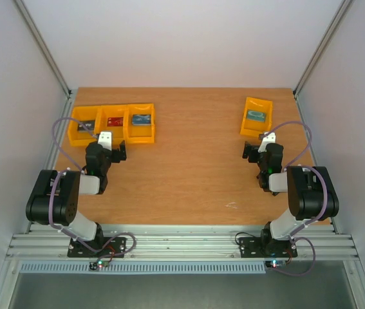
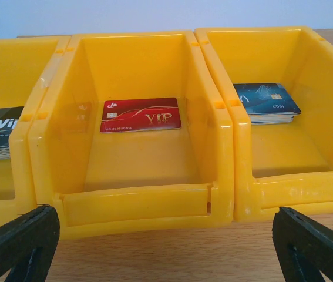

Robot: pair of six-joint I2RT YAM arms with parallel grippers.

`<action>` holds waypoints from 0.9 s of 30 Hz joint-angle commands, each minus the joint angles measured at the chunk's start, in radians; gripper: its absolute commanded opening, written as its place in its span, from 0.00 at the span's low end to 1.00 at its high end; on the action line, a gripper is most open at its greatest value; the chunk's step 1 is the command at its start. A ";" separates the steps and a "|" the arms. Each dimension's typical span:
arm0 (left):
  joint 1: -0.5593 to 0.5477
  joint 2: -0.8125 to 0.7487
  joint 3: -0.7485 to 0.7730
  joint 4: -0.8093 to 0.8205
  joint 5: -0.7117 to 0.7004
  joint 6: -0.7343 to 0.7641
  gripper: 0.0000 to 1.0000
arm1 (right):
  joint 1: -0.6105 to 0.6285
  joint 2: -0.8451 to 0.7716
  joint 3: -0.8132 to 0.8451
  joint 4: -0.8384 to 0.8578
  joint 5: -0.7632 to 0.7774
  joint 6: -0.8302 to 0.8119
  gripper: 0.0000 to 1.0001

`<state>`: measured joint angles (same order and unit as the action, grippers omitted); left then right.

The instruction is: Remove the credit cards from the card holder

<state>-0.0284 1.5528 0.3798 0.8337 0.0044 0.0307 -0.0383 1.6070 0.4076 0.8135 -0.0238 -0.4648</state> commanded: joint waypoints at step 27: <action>0.001 -0.647 0.232 -0.693 0.492 -0.176 0.99 | -0.232 -0.315 0.736 -1.757 0.160 0.415 0.99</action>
<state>-0.0284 0.9302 0.5537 0.3397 0.2562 -0.0498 -0.2256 1.1954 1.0859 -0.3836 0.0578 -0.1833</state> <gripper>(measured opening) 0.994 0.985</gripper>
